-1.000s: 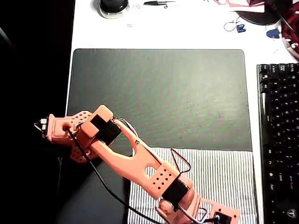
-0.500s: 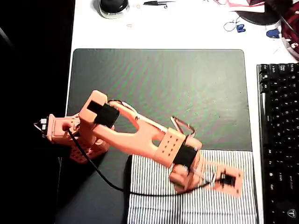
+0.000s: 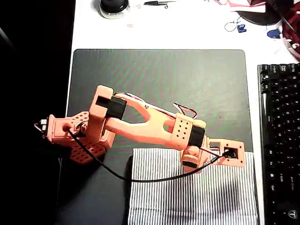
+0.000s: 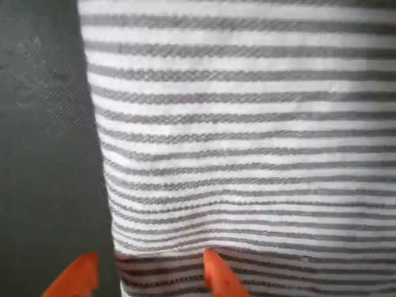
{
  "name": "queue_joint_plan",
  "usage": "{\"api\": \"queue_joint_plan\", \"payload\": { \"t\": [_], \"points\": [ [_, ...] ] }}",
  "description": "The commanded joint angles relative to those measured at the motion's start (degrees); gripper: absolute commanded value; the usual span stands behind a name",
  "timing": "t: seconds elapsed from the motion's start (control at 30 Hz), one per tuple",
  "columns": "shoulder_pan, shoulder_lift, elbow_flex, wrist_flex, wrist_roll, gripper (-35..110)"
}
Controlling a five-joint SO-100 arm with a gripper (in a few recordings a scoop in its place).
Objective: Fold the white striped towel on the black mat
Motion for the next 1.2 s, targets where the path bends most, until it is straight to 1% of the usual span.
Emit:
{"api": "queue_joint_plan", "payload": {
  "t": [0.0, 0.07, 0.17, 0.2, 0.3, 0.47, 0.87, 1.17],
  "points": [
    [-0.5, -0.4, 0.9, -2.4, -0.8, 17],
    [-0.7, -1.1, 1.1, -2.5, -0.8, 13],
    [-0.9, -1.5, 1.1, -2.2, -0.5, 1],
    [-1.0, -1.5, 1.1, -2.3, -0.4, 0],
    [-1.4, -0.8, 0.6, -1.3, 0.4, 0],
    [-4.1, 2.1, -2.5, 3.6, 3.3, 0],
    [-19.8, 0.1, -10.3, 3.0, 14.2, 0],
    [-29.0, -2.5, -13.2, 3.4, 18.5, 0]
  ]
}}
